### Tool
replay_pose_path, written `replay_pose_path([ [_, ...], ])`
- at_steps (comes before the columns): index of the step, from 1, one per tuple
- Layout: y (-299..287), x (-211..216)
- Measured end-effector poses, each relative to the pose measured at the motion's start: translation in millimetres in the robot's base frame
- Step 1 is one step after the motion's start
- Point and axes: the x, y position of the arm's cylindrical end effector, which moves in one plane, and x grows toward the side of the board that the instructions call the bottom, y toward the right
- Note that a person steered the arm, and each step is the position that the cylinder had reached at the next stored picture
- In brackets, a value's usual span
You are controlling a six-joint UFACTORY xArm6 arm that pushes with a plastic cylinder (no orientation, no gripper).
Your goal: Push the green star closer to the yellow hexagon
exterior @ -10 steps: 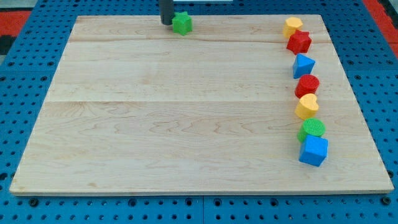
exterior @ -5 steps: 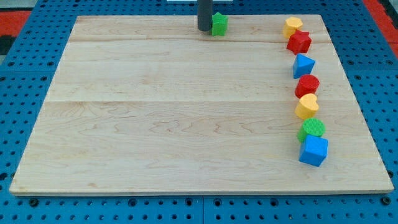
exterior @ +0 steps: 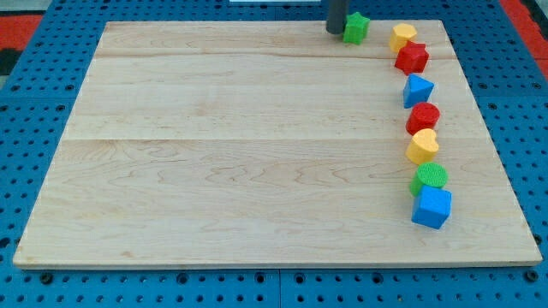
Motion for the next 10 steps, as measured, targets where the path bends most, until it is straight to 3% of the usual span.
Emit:
replay_pose_path([
  [4, 62.9, -15.7],
  [6, 59.7, -15.6],
  [10, 40.8, 35.9],
])
